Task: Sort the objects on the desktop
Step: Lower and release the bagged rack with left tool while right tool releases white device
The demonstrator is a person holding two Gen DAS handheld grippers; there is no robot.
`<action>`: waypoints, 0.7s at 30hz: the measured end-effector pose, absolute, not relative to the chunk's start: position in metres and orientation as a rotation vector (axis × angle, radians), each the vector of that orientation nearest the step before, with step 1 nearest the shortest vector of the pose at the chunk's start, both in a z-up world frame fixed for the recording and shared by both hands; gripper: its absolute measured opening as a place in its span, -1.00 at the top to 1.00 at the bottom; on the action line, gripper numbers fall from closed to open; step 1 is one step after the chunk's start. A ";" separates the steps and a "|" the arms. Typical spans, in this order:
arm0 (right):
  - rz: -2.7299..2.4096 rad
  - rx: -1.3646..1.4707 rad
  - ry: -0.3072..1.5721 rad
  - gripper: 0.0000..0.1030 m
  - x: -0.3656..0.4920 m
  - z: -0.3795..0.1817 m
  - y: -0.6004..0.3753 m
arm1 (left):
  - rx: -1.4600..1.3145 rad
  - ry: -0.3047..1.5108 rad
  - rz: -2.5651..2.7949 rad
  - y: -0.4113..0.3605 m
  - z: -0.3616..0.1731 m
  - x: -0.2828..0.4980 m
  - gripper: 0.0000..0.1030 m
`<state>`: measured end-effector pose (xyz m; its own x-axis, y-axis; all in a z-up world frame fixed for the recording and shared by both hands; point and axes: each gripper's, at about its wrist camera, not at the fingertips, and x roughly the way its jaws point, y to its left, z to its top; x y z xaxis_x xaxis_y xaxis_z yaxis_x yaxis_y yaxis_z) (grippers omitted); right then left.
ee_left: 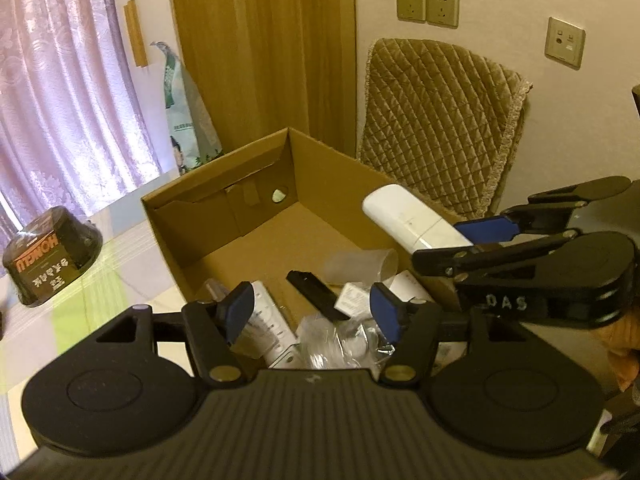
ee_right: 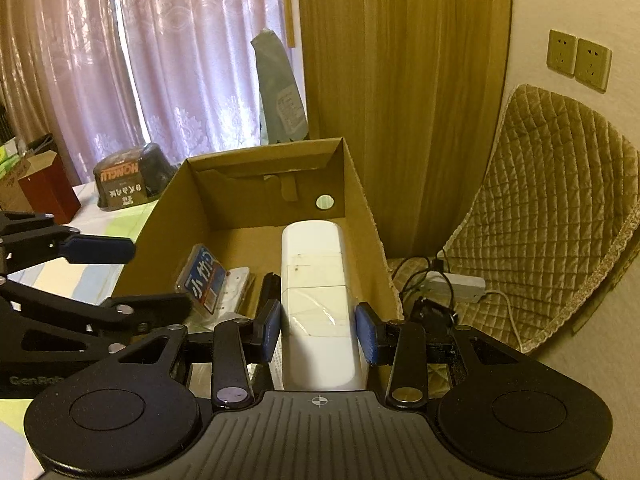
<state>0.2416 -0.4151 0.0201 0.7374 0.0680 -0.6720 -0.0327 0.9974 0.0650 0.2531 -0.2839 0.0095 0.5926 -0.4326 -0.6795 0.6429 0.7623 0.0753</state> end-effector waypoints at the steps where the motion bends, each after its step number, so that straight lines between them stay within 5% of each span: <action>1: 0.056 0.050 0.741 0.24 0.242 0.020 -0.414 | 0.334 0.694 -0.637 -0.282 0.009 0.252 -0.15; 21: 0.089 0.014 0.732 0.24 0.257 0.026 -0.387 | 0.306 0.695 -0.617 -0.257 0.019 0.251 -0.15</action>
